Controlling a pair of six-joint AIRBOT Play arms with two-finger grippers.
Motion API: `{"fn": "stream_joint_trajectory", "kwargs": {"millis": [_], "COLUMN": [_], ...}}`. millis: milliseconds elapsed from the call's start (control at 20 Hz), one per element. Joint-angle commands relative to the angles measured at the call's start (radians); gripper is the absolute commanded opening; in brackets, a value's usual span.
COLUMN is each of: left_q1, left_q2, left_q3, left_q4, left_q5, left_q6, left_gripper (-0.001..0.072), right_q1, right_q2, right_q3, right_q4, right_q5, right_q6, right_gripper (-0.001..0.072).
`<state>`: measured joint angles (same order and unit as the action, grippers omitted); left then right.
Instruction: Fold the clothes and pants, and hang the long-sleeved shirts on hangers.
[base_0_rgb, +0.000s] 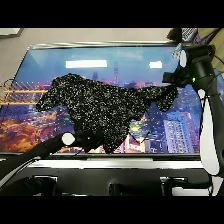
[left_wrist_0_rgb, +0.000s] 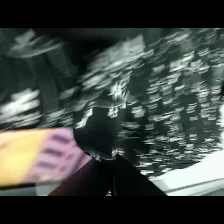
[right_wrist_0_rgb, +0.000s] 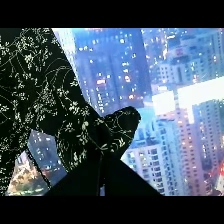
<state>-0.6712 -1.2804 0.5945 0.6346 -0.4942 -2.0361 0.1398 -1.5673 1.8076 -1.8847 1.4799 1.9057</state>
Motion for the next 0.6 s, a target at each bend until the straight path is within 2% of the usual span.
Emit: {"fn": "stream_joint_trajectory", "kwargs": {"millis": [0,100,200,350,450,550], "left_q1": [0.021,0.095,0.203,0.353,0.435,0.5], "left_q2": [-0.024,-0.002,0.002,-0.002,-0.007,-0.01], "left_q3": [0.058,0.136,0.311,0.655,0.899,1.117], "left_q4": [0.003,0.146,0.384,0.679,0.775,0.792], "left_q5": [0.001,-0.108,-0.295,-0.506,-0.581,-0.623], "left_q6": [0.068,0.073,0.073,0.055,0.063,0.101], "left_gripper": [0.0017,0.0015,0.0015,0.0015,0.0015,0.0016], "right_q1": [0.001,0.001,0.001,0.001,-0.003,-0.003], "right_q2": [0.0,0.0,0.001,0.039,0.102,0.187], "right_q3": [0.0,0.0,0.0,0.001,0.001,0.001], "right_q4": [0.002,0.037,0.1,0.119,0.093,0.024], "right_q5": [0.015,-0.006,-0.097,-0.303,-0.465,-0.605], "right_q6": [0.002,0.003,0.007,0.143,0.235,0.308], "right_gripper": [0.0017,0.0017,0.0017,0.0016,0.0016,0.0016]}}
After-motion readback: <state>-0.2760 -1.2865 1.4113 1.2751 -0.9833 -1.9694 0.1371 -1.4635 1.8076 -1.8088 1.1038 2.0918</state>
